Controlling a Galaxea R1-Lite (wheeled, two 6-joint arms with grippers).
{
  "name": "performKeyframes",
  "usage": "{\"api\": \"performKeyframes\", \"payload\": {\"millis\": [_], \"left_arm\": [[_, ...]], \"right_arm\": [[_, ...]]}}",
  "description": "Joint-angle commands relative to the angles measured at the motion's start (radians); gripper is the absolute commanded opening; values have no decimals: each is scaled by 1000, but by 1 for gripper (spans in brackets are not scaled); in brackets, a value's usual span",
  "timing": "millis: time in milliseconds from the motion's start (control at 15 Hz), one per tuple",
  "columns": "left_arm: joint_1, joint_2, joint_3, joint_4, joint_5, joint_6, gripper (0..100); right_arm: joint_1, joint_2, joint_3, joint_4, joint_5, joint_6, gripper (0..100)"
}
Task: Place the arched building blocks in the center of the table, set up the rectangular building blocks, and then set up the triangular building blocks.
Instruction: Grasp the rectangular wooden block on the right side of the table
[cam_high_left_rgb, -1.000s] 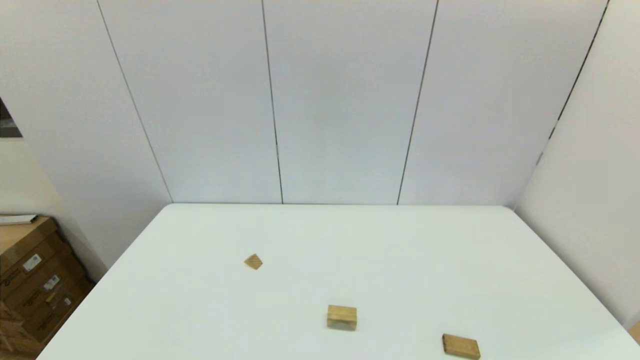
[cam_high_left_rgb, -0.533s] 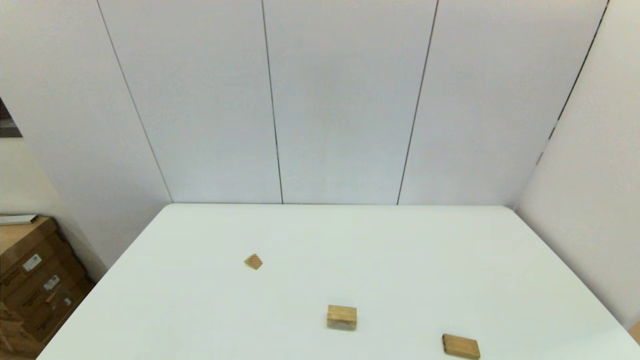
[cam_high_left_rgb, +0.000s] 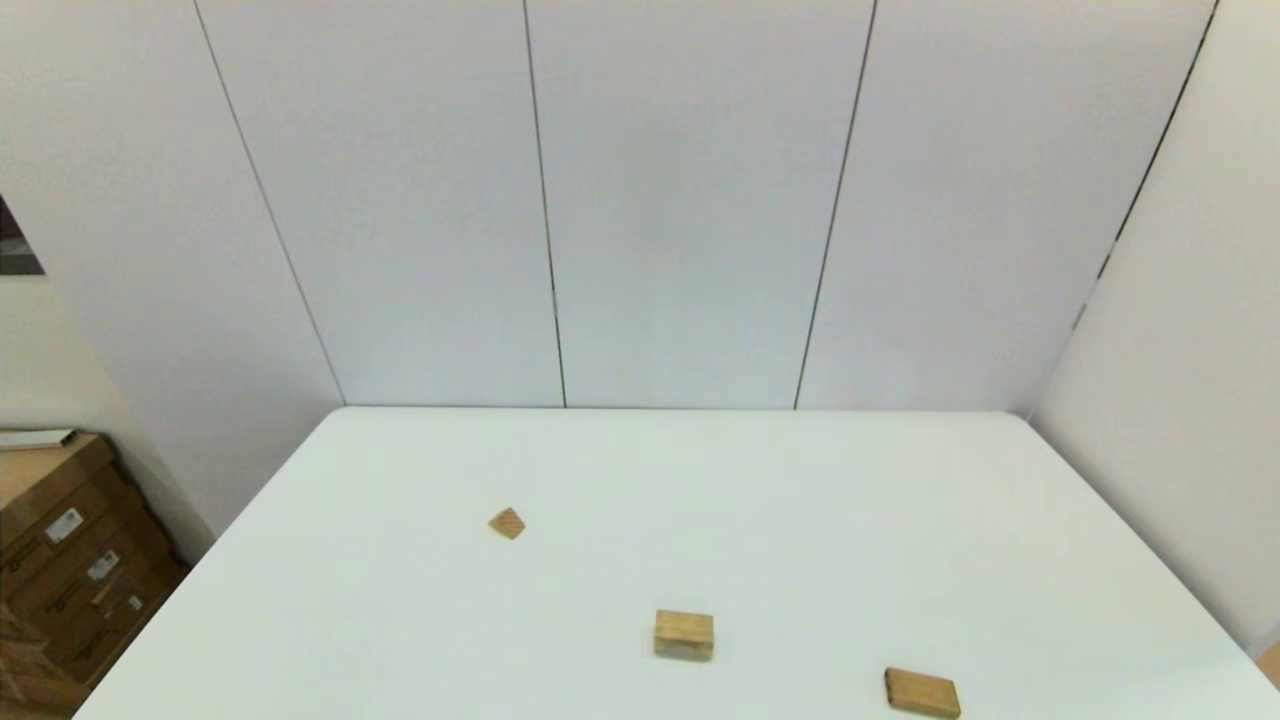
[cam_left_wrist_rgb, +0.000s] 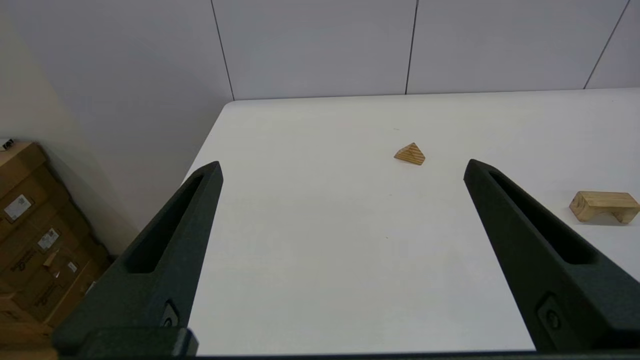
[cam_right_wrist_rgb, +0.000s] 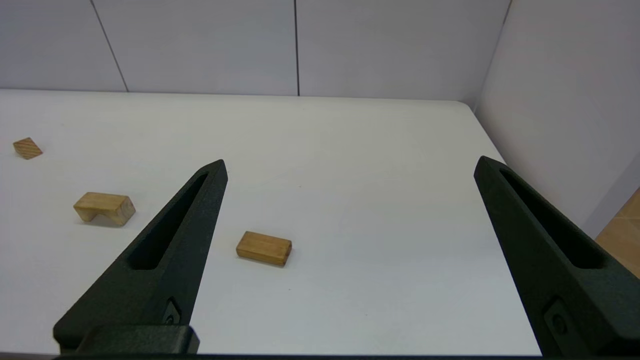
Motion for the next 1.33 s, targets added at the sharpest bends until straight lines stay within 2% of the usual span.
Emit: {"api": "performKeyframes", "payload": {"millis": [67, 1000, 1267, 1333], "left_arm": [[0, 1, 3, 0, -1, 0, 100], [0, 1, 3, 0, -1, 0, 100], [0, 1, 3, 0, -1, 0, 100], [0, 1, 3, 0, 0, 0, 100]], "right_arm": [[0, 0, -1, 1, 2, -5, 100], [0, 0, -3, -6, 5, -22, 100], [0, 0, -138, 24, 10, -15, 100], [0, 0, -170, 64, 19, -15, 100]]}}
